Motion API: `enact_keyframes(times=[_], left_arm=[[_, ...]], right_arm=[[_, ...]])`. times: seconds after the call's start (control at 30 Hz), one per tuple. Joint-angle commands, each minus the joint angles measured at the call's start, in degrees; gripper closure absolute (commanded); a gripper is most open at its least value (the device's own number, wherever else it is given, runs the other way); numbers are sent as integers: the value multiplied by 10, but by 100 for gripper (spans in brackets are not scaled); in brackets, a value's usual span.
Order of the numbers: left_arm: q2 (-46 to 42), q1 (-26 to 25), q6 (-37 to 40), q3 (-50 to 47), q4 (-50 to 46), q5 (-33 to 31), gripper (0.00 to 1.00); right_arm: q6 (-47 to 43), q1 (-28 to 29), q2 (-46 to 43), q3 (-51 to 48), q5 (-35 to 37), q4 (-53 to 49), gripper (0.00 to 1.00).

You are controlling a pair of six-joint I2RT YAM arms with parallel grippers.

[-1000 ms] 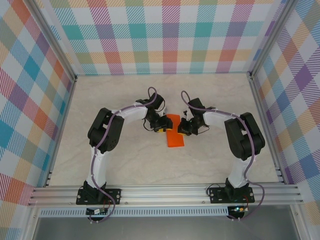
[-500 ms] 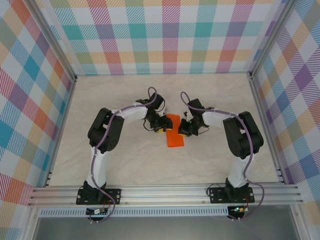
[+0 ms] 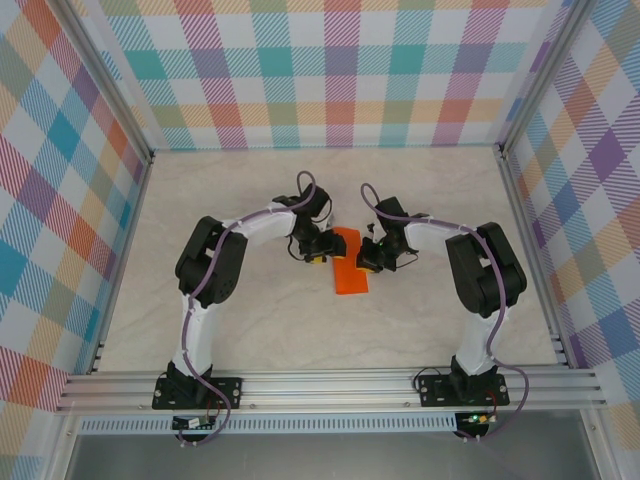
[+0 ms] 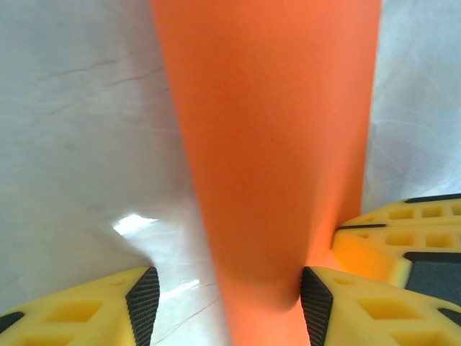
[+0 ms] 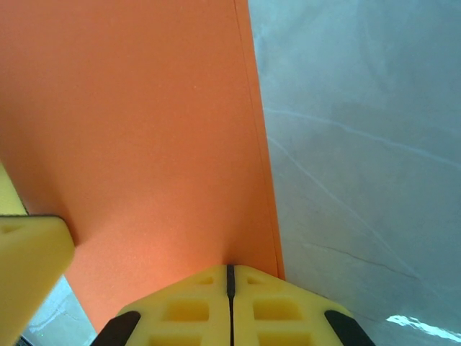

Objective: Fold a paper plane with a square sheet of paper (fold left side to right side)
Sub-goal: First fold the square sheet of paper in half at the center of the table.

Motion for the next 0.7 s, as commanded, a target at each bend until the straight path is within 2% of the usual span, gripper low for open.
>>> enact_keyframes(times=[0.0, 0.13, 0.27, 0.37, 0.67], left_arm=[[-59, 21, 15, 9, -39, -37, 41], [-104, 27, 9, -31, 13, 14, 43], [-120, 22, -14, -68, 79, 100, 52], [-114, 6, -23, -74, 104, 139, 57], [-46, -28, -38, -63, 132, 153, 62]], right_arm=[[-10, 4, 28, -4, 22, -37, 94], [-12, 4, 29, -2, 23, -39, 94], [-14, 4, 28, 0, 22, -39, 94], [-14, 4, 29, 0, 23, -40, 94], [-14, 4, 33, 1, 22, -40, 94]])
